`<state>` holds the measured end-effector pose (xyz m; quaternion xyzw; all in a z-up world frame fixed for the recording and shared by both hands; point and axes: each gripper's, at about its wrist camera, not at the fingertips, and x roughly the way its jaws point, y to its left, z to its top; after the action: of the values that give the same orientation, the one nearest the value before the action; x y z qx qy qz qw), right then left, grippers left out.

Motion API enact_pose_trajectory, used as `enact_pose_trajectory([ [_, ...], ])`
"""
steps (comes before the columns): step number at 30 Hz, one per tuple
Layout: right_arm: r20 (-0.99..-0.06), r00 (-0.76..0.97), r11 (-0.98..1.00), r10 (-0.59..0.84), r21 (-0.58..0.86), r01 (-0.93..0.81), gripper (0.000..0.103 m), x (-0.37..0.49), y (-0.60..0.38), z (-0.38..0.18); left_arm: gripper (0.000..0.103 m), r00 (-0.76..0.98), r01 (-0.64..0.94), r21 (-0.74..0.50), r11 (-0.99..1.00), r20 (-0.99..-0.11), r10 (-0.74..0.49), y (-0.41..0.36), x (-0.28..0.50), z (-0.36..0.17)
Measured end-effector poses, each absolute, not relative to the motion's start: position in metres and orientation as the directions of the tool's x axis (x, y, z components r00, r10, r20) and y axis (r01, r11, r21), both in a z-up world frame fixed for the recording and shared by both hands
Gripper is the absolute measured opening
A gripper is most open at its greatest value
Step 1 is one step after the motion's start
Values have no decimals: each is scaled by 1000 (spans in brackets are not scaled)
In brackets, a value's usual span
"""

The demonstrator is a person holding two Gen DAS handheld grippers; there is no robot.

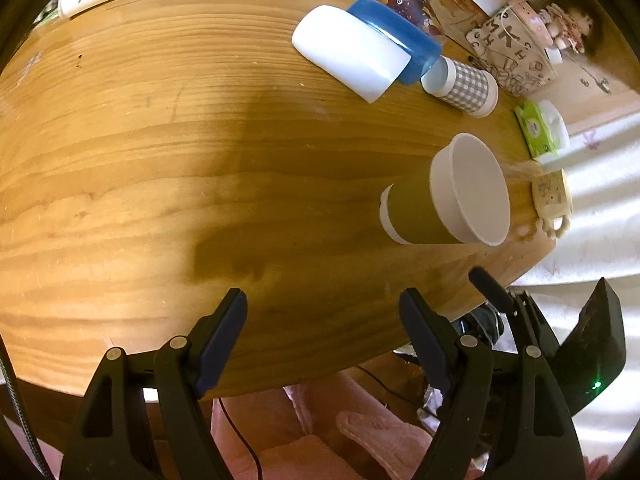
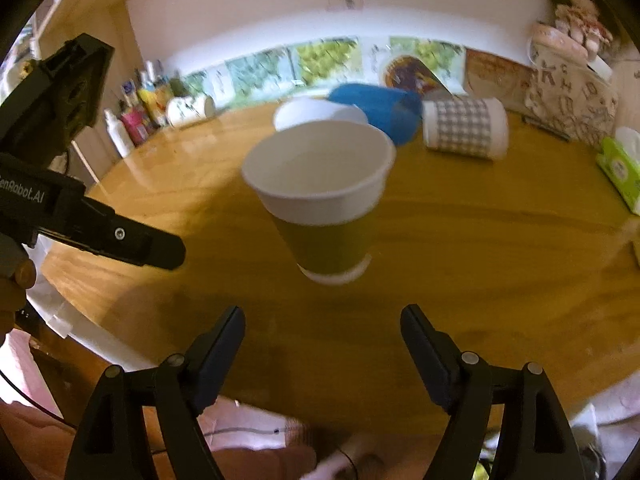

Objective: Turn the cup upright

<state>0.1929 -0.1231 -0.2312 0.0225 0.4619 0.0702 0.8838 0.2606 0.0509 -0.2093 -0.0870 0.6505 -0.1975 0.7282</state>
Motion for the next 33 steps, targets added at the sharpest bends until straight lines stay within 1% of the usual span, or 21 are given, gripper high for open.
enact_pose_trajectory([
  [4, -876, 466, 992, 122, 118, -40, 81, 191, -138, -221, 81, 119, 155, -346, 925, -923, -365, 42, 248, -197],
  [8, -908, 408, 993, 101, 119, 19, 83, 190, -155, -203, 81, 161, 142, -298, 944, -934, -319, 30, 237, -181],
  [12, -936, 342, 989, 81, 117, 87, 83, 189, -175, -185, 81, 234, 107, -221, 970, -942, -240, 22, 225, -159],
  [15, -954, 275, 975, 116, 163, 152, 83, 187, -193, -172, 81, 260, 94, -200, 975, -940, -218, 17, 218, -142],
  [18, -958, 254, 969, 130, 177, 171, 86, 184, -202, -157, 81, 287, 91, -156, 984, -942, -176, 10, 210, -122],
  [21, -959, 254, 973, 129, 172, 156, 86, 180, -203, -141, 81, 291, 85, -120, 989, -946, -140, 1, 204, -105],
  [26, -946, 292, 980, 140, 174, 95, 87, 167, -200, -103, 81, 352, 60, -149, 987, -922, -160, -11, 187, -77],
  [28, -933, 331, 982, 143, 175, 67, 87, 160, -199, -88, 82, 396, 64, -124, 990, -908, -139, -17, 179, -67],
  [29, -926, 351, 984, 141, 171, 55, 87, 156, -199, -80, 82, 420, 69, -106, 992, -899, -125, -21, 173, -62],
  [30, -921, 365, 985, 138, 167, 49, 87, 153, -200, -75, 85, 439, 72, -98, 993, -890, -120, -23, 169, -58],
  [32, -907, 399, 985, 137, 166, 40, 91, 146, -201, -65, 86, 471, 61, -98, 993, -875, -115, -26, 161, -53],
  [33, -898, 419, 986, 135, 164, 33, 92, 140, -202, -61, 86, 488, 51, -101, 994, -866, -113, -26, 157, -51],
])
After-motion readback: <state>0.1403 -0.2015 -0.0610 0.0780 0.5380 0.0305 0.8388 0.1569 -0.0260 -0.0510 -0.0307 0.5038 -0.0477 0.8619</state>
